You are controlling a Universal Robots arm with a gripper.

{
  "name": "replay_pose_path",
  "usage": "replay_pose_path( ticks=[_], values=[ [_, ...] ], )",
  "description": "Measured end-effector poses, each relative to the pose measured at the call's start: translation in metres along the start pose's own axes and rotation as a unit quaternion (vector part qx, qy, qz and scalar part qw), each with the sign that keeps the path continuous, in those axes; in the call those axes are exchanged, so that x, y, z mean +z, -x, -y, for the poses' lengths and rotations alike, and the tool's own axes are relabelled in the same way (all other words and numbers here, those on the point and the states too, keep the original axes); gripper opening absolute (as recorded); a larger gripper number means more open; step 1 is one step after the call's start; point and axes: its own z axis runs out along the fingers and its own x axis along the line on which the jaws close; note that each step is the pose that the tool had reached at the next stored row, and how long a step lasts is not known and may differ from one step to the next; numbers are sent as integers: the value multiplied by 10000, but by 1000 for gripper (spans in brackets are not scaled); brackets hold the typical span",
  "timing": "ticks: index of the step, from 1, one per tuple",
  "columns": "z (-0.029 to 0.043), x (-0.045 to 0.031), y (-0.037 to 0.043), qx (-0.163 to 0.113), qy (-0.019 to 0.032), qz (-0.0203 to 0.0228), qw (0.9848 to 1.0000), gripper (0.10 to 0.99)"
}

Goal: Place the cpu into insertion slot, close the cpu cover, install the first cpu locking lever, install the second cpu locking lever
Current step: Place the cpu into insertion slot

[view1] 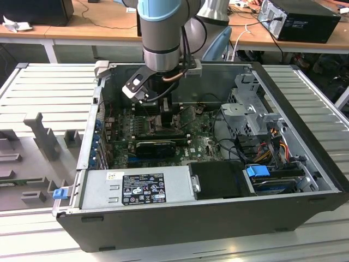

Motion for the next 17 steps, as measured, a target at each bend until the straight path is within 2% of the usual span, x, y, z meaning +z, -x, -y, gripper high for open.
replay_pose_path(
  ticks=[3,17],
  values=[
    [5,44,-5,60,1,5,10000,529],
    [7,61,-11,63,2,5,10000,529]
  ],
)
